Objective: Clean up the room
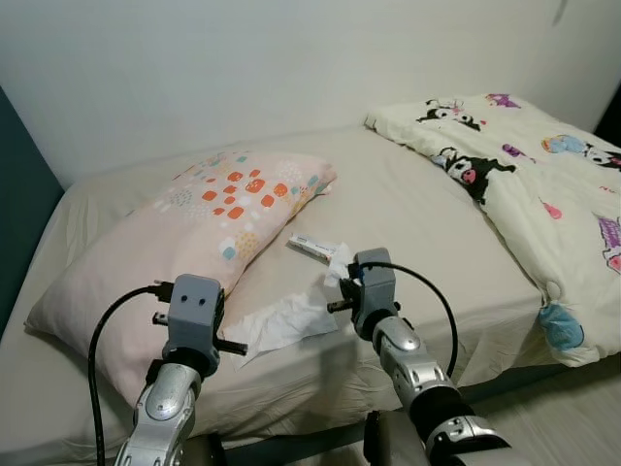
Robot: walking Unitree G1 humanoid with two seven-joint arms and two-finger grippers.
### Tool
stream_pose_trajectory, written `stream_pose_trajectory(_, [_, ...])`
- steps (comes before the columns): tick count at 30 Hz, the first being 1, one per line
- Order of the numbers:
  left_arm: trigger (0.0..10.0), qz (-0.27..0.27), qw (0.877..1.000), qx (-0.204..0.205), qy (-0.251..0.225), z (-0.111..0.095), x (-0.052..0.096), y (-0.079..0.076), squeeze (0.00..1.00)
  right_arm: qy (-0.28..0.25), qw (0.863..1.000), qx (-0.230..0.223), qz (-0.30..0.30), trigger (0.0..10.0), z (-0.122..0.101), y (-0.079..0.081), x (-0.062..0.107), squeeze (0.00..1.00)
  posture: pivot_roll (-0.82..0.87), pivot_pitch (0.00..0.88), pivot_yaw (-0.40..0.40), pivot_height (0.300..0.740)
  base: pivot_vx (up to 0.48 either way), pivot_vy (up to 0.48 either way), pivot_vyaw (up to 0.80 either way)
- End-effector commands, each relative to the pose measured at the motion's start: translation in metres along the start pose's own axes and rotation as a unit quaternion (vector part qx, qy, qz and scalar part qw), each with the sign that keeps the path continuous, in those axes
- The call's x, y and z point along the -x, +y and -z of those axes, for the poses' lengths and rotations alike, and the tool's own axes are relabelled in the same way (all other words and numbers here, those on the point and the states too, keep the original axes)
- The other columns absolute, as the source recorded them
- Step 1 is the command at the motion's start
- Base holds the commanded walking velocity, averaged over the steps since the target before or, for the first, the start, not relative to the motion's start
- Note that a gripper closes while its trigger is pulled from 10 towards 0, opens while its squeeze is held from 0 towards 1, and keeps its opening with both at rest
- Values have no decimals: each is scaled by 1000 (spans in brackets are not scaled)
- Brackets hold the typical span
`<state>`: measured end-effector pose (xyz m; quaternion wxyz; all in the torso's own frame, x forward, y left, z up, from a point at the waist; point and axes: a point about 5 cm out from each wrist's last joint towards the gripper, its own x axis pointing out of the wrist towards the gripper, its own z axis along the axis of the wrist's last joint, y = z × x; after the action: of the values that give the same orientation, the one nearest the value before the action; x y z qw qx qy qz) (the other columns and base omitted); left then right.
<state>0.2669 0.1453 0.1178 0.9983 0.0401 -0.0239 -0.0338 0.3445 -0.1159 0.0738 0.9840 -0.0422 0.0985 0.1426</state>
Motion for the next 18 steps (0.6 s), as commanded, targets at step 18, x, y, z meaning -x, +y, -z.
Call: stream_pose_trajectory(18, [10000,-73,997,-11,24,12,1,9,0,-29,999,36,8,10000,1,7,10,0,2,17,-4,606,0,0,0])
